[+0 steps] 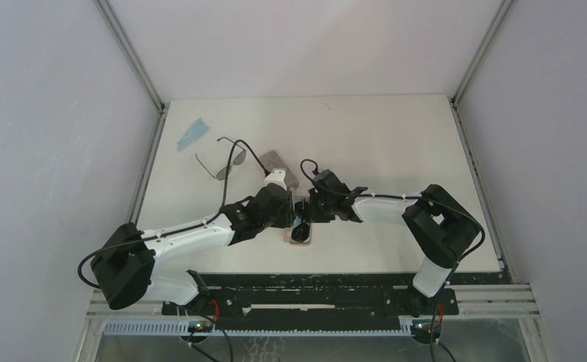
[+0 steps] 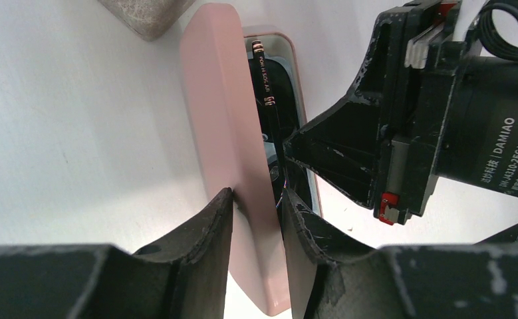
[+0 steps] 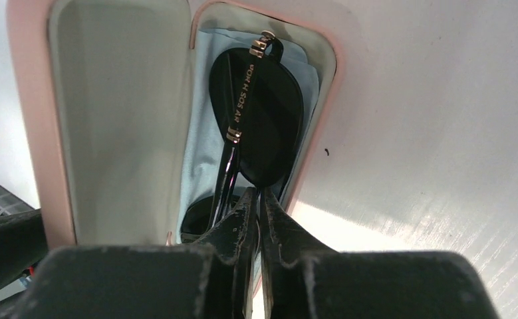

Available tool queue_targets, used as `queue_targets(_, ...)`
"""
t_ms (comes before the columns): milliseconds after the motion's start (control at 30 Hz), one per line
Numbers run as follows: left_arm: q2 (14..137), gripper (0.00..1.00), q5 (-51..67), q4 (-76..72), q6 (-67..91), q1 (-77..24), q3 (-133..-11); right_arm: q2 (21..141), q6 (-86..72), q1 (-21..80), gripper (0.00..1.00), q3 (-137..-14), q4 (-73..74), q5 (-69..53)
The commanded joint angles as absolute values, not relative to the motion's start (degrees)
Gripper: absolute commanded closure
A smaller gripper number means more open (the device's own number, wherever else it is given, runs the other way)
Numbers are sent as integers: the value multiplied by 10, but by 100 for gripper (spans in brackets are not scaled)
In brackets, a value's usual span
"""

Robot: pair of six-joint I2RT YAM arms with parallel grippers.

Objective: Organize the sunglasses
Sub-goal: Place the sunglasses in the sunglasses case.

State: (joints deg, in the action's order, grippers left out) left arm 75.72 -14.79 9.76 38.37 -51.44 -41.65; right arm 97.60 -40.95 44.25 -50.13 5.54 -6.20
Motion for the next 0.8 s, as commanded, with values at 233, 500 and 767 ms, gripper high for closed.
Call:
queue_targets(233, 745, 63, -147, 91, 371, -512, -427, 995, -395, 453, 97, -534, 61, -43)
queue_targets(500, 735, 63, -151, 95, 372, -512, -424, 982, -387, 453, 97, -537, 64, -43)
queue_targets(767, 714, 57, -158, 108, 369, -512, -434, 927, -374, 452, 91, -537, 88, -24)
